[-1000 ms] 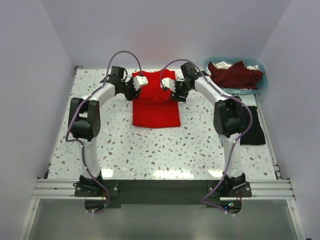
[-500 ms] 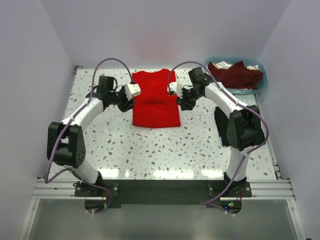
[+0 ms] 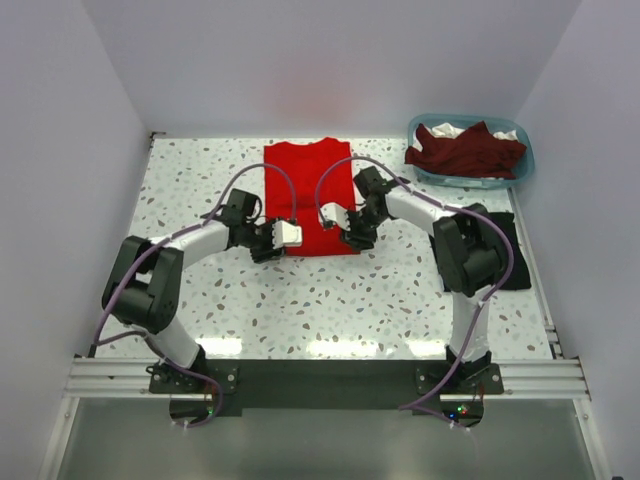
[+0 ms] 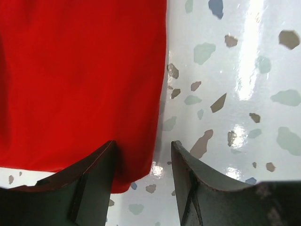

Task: Fold and stack the t-shirts
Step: Fold the tshirt

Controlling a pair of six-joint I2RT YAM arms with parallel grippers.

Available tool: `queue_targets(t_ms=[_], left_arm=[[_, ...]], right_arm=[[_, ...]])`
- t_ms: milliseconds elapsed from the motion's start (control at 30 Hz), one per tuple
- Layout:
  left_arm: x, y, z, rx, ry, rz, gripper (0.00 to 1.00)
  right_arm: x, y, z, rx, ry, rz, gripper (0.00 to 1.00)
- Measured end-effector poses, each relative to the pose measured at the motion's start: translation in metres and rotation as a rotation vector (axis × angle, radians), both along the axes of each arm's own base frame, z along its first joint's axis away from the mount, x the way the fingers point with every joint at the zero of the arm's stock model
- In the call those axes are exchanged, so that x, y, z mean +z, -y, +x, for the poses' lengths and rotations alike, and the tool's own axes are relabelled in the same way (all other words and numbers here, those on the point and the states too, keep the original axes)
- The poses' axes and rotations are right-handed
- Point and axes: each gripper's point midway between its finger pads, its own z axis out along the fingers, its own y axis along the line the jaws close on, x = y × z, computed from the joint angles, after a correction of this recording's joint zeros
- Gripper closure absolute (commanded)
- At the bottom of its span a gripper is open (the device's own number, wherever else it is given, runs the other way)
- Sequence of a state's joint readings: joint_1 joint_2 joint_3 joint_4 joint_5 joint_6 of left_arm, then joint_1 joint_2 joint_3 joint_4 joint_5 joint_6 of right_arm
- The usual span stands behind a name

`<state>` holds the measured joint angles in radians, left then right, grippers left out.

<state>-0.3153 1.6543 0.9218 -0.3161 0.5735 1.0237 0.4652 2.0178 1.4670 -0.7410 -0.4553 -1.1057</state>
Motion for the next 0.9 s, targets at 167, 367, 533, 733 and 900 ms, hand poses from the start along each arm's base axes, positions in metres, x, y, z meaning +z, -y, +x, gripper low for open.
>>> queue_targets(t_ms=[167, 367, 533, 733, 900], left_arm=[[-0.020, -0.007, 0.002, -0.025, 0.004, 0.055, 0.53], [-0.022, -0.008, 0.004, -0.056, 0.025, 0.070, 0.73], [-0.023, -0.008, 0.004, -0.070, 0.035, 0.074, 0.75], [-0.023, -0.007, 0.004, -0.073, 0.036, 0.073, 0.74], [-0.022, -0.007, 0.004, -0.073, 0.036, 0.073, 0.73]], right_arm=[[-0.013, 0.005, -0.005, 0.036, 0.004, -0.016, 0.51], [-0.010, 0.008, -0.007, 0.043, 0.019, -0.022, 0.52], [0.005, 0.013, -0.011, 0.034, 0.022, -0.014, 0.54], [0.021, 0.007, -0.015, 0.047, 0.038, 0.018, 0.56], [0.007, 0.002, -0.022, 0.069, 0.015, 0.006, 0.57]])
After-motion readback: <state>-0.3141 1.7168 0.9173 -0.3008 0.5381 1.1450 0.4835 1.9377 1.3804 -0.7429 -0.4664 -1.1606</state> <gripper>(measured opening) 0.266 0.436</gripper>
